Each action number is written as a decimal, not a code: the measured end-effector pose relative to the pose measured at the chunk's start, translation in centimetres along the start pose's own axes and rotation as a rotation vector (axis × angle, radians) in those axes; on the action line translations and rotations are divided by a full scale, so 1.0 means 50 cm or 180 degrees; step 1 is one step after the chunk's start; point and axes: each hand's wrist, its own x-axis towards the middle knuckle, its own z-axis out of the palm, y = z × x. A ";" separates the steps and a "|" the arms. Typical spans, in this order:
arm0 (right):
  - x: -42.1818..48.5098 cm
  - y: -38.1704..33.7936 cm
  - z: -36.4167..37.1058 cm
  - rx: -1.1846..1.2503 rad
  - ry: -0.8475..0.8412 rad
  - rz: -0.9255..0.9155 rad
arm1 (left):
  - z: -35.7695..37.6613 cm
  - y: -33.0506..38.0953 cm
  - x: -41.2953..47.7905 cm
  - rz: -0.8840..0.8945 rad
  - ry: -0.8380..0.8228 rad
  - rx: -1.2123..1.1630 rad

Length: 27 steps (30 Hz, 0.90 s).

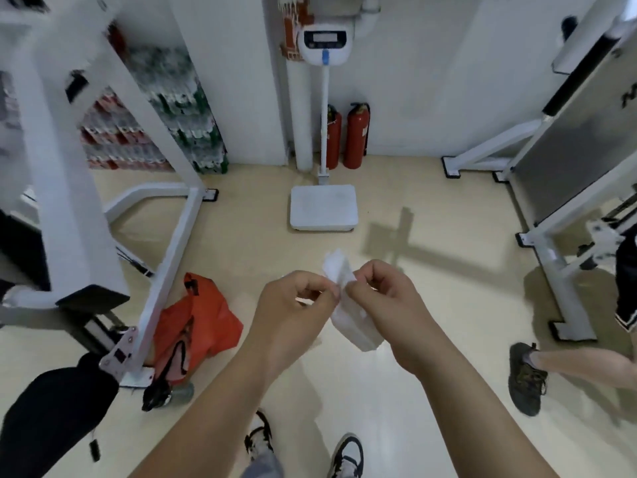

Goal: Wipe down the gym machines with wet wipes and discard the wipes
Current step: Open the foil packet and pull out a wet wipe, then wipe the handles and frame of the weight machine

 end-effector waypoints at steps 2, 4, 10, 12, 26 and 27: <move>-0.022 -0.016 0.019 0.0004 -0.0166 -0.0048 | -0.019 -0.008 -0.050 0.0244 0.0238 0.0165; -0.040 -0.029 0.044 -0.0066 -0.0465 -0.0151 | -0.046 -0.020 -0.094 0.0520 0.0615 0.0420; -0.109 -0.075 0.167 -0.0764 -0.1448 -0.0729 | -0.188 -0.028 -0.205 0.0727 0.0743 0.0607; -0.126 -0.092 0.215 -0.0986 -0.1651 -0.0941 | -0.247 -0.030 -0.237 0.0489 0.0556 -0.0040; -0.219 -0.155 0.670 -0.0032 -0.1673 -0.0516 | -0.668 -0.142 -0.334 -0.0246 0.0429 -0.2296; -0.219 -0.152 0.699 -0.0002 -0.1598 -0.0507 | -0.697 -0.150 -0.335 -0.0194 0.0469 -0.2377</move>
